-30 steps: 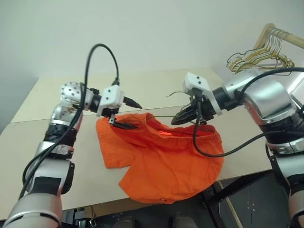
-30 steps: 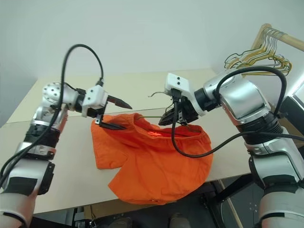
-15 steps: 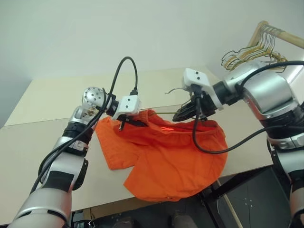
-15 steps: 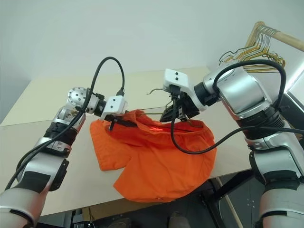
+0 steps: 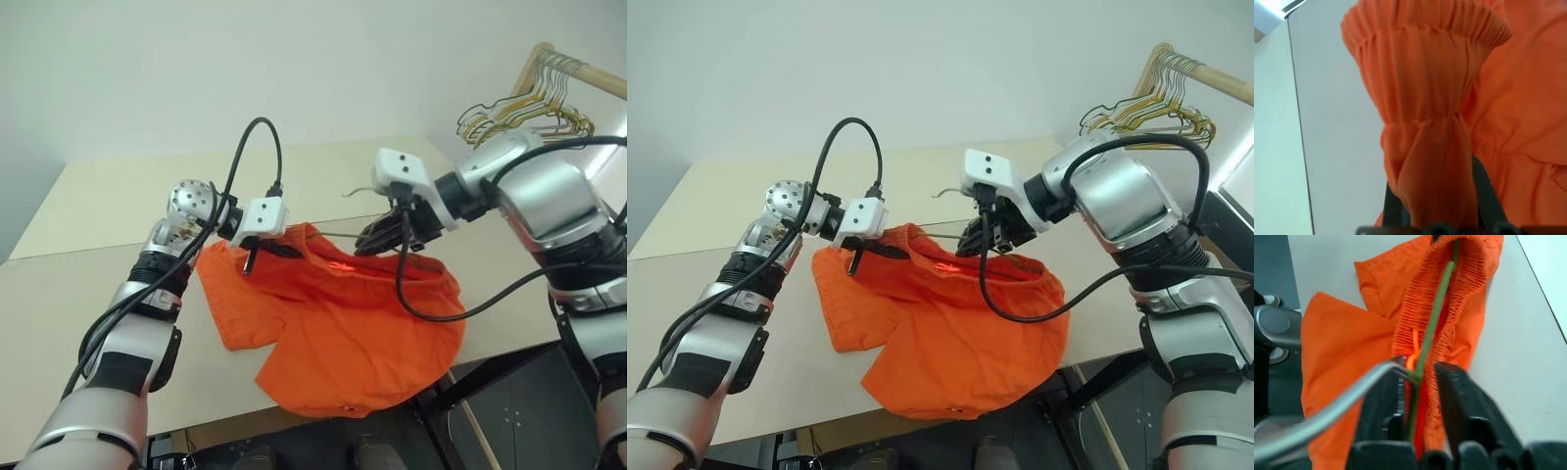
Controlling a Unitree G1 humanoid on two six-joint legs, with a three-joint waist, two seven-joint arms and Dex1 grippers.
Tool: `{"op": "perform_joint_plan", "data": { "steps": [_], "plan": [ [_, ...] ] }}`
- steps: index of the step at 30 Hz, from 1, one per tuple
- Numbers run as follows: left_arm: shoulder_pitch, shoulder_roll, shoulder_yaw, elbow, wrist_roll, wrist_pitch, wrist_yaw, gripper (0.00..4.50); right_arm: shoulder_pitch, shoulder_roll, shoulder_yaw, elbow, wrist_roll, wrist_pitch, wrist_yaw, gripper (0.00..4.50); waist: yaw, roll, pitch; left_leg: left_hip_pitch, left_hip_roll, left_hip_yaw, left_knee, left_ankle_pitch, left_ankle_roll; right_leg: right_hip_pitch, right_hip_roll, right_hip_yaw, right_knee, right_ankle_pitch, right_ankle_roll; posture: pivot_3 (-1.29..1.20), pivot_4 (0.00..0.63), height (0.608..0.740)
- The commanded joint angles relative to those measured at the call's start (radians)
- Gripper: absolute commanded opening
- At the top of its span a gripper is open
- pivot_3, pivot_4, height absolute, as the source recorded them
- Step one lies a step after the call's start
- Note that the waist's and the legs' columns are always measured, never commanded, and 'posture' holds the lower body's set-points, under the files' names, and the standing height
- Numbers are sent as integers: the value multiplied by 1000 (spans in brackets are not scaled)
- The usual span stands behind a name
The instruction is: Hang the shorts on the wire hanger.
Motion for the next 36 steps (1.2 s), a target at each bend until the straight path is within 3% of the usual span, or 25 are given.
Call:
{"op": "perform_joint_plan", "data": {
  "steps": [1,6,7,12,17,21,30,33,36],
  "plan": [
    [-12,11,15,-25,-16,17,-4,0,1,-53,-81,-51,12,26,-11,2595,-1,0,0,0,0,0,0,0,0,0,0,0,0,0,0,-145,0,740],
    [15,20,30,-55,-36,72,-4,0,63,-158,-228,-149,79,124,-53,4362,-7,0,0,-1,1,0,0,0,0,-1,-1,0,-1,0,0,-150,0,740],
    [23,24,32,-64,-36,79,-2,0,77,-181,-266,-168,99,145,-61,4477,-10,0,0,0,1,0,0,0,0,-1,-1,0,-1,0,0,-149,0,740],
    [50,44,45,-91,-42,114,12,0,236,-309,-487,-289,221,215,-70,4477,-13,0,0,0,1,-1,0,0,1,0,-1,0,-2,0,0,-147,0,740],
    [51,56,49,-99,-49,130,13,0,466,-395,-541,-422,211,174,-134,4477,-17,0,0,2,1,0,0,-1,1,0,-2,2,-3,0,0,-147,0,740],
    [46,56,47,-99,-51,135,14,0,551,-388,-477,-442,151,136,-229,4477,-21,1,0,5,1,1,0,-1,2,1,-3,5,-1,0,0,-147,0,740],
    [43,57,45,-105,-54,138,14,0,474,-254,-270,-310,69,86,-300,4477,-20,1,0,4,0,2,0,-1,2,1,-2,6,-3,0,1,-131,0,740],
    [45,58,46,-109,-54,138,15,0,439,-227,-231,-267,59,65,-282,3850,-17,2,0,4,0,2,0,-1,2,1,-2,6,-3,0,1,-123,0,740],
    [50,63,46,-115,-54,136,15,0,398,-213,-214,-250,72,54,-244,2796,-18,2,0,4,0,2,0,-1,2,1,-2,6,-3,-1,2,-119,0,740]
  ]
}}
